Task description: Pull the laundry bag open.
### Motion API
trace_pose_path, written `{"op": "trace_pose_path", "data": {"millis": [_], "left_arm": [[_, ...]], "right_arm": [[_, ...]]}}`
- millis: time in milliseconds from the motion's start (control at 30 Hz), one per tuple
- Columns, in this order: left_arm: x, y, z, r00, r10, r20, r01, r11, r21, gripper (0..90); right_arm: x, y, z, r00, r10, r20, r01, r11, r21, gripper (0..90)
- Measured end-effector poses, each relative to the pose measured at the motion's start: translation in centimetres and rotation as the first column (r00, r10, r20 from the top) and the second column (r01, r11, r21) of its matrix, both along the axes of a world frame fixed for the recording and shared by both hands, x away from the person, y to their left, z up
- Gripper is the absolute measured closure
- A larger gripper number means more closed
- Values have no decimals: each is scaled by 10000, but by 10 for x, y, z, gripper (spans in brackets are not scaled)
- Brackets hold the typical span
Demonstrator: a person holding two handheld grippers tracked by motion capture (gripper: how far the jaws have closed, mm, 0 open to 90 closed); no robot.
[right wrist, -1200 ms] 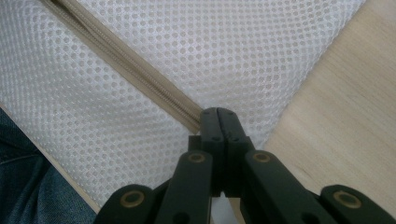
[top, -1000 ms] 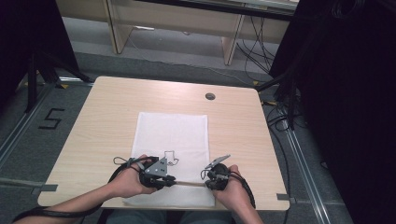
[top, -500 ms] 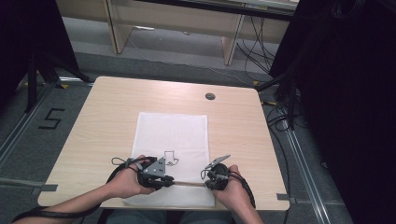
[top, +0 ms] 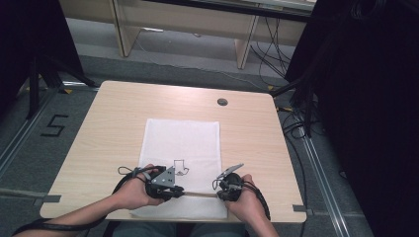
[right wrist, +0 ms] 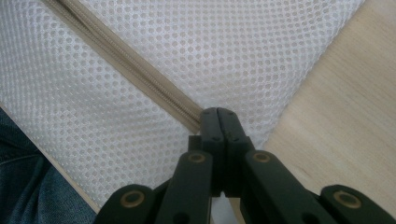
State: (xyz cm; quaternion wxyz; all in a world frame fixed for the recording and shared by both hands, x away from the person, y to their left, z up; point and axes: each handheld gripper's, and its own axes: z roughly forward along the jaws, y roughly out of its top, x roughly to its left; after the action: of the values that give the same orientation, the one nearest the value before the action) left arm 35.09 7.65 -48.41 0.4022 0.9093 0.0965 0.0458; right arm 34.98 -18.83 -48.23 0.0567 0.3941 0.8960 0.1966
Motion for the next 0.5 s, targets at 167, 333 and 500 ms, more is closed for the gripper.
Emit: {"op": "trace_pose_path", "data": {"millis": [167,333,500], "left_arm": [[0,1,0,10000,-43,13,43,10000,34,818],[1,2,0,10000,15,-51,-15,10000,-39,818],[0,2,0,10000,42,-55,-42,10000,-21,818]], "right_arm": [[0,0,0,10000,12,2,-12,10000,5,900],[0,-1,0,10000,55,-1,-55,10000,20,900],[0,-1,0,10000,51,1,-51,10000,26,900]]}}
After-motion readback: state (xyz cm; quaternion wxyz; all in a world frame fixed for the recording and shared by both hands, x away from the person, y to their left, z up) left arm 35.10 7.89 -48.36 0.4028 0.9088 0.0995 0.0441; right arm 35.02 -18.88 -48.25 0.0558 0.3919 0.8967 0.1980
